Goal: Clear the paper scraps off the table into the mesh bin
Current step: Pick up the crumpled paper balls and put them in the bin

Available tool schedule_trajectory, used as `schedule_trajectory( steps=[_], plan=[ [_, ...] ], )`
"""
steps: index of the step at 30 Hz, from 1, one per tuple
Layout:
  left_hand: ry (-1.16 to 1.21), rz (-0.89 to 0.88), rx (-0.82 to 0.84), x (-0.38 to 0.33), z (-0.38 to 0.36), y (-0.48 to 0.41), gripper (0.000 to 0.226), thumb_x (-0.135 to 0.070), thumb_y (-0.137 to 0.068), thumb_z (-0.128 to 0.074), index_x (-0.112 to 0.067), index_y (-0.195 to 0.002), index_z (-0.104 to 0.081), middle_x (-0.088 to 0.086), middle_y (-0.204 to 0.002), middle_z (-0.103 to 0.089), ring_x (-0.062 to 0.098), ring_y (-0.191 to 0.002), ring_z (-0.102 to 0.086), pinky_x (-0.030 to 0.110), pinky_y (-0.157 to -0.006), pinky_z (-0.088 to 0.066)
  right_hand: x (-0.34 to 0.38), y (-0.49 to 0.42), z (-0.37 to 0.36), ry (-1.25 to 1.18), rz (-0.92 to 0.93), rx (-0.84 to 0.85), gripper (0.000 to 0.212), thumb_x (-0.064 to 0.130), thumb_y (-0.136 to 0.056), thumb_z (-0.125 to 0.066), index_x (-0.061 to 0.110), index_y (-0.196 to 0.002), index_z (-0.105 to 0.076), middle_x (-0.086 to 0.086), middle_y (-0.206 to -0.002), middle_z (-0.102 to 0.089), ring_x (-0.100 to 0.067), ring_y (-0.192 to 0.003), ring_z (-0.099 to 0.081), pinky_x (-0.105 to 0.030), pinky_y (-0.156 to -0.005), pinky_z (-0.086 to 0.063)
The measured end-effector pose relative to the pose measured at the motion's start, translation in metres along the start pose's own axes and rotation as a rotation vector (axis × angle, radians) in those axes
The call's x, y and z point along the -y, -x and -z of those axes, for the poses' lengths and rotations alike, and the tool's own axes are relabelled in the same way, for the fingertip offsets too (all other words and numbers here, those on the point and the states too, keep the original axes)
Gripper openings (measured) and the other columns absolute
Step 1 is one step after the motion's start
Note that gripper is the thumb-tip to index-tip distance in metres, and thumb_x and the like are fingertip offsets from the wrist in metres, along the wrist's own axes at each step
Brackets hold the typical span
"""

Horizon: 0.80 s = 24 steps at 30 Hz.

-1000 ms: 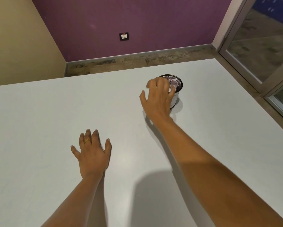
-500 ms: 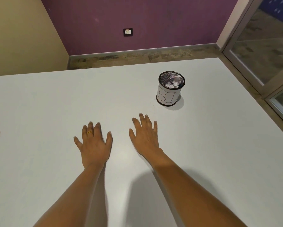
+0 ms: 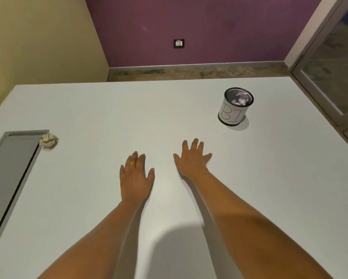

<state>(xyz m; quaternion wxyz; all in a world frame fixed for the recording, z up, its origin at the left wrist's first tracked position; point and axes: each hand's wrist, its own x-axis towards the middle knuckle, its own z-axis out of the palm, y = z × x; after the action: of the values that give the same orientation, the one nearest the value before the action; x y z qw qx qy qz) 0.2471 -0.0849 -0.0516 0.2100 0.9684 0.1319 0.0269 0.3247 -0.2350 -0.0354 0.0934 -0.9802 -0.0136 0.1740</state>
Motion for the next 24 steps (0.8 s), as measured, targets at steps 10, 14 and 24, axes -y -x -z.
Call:
schedule_trajectory(
  steps=[10, 14, 24],
  plan=[
    [-0.095, 0.275, -0.077, 0.136, 0.067, 0.007, 0.051, -0.031, -0.09, -0.052, -0.009, -0.135, -0.039, 0.016, -0.149, -0.031, 0.03, -0.142, -0.021, 0.062, -0.109, -0.017, 0.117, 0.031, -0.026, -0.005, 0.256, 0.035, 0.057, 0.037, -0.095, -0.041, 0.018, -0.144, -0.018, -0.012, -0.157, -0.004, -0.031, -0.144, -0.006, -0.06, -0.108, -0.021],
    [-0.108, 0.36, -0.095, 0.186, 0.086, -0.01, 0.054, -0.031, -0.09, -0.052, -0.007, -0.136, -0.037, 0.019, -0.15, -0.028, 0.033, -0.142, -0.018, 0.067, -0.107, -0.013, 0.168, 0.03, -0.036, -0.008, 0.367, 0.05, 0.058, 0.03, -0.093, -0.046, 0.018, -0.143, -0.02, -0.01, -0.157, -0.004, -0.031, -0.143, -0.009, -0.059, -0.107, -0.023],
    [-0.155, 0.38, -0.138, 0.227, 0.089, -0.023, 0.059, -0.045, -0.092, -0.038, -0.012, -0.141, -0.029, 0.016, -0.152, -0.026, 0.031, -0.144, -0.016, 0.065, -0.11, -0.009, 0.281, -0.003, -0.032, -0.112, 0.528, 0.028, 0.065, 0.026, -0.089, -0.056, 0.017, -0.143, -0.022, -0.01, -0.155, -0.011, -0.035, -0.138, -0.021, -0.051, -0.103, -0.035]
  ],
)
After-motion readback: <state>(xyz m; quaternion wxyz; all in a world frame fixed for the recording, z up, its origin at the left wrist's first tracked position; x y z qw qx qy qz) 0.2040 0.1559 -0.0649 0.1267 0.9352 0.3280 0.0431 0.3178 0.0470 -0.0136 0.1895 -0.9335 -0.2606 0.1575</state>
